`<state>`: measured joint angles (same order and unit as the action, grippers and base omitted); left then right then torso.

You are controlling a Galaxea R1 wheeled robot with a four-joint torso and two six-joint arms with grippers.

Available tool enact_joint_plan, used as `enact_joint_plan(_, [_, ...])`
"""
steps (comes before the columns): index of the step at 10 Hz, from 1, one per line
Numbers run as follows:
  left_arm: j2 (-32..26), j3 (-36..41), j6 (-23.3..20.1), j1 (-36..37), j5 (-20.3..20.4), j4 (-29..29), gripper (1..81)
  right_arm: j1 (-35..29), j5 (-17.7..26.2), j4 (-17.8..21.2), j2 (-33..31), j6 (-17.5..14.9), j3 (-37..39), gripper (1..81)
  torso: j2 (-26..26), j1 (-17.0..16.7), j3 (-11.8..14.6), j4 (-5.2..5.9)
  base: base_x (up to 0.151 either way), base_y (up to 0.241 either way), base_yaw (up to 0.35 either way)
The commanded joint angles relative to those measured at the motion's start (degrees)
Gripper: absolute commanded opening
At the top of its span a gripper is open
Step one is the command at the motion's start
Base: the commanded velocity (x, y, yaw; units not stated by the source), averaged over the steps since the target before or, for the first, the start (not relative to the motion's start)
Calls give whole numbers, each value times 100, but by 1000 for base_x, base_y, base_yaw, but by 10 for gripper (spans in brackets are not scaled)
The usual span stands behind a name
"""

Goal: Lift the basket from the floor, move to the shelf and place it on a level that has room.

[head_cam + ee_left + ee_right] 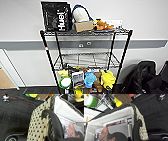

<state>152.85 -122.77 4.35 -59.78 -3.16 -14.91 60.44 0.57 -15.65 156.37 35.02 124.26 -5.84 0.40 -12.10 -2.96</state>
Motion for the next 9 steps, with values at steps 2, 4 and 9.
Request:
enact_joint_plan(2, [-105,113,-40,630,-159,41,10,-651,-13,-8,-94,13,-104,10,0,0,0,0,139,0,0])
enact_joint_plan(4, [-113,113,-40,630,-159,41,10,-651,-13,-8,-86,13,-105,10,0,0,0,0,136,0,0])
enact_joint_plan(9, [-131,113,-40,630,-159,41,10,-651,-13,-17,-51,13,-70,10,0,2,0,0,105,0,0])
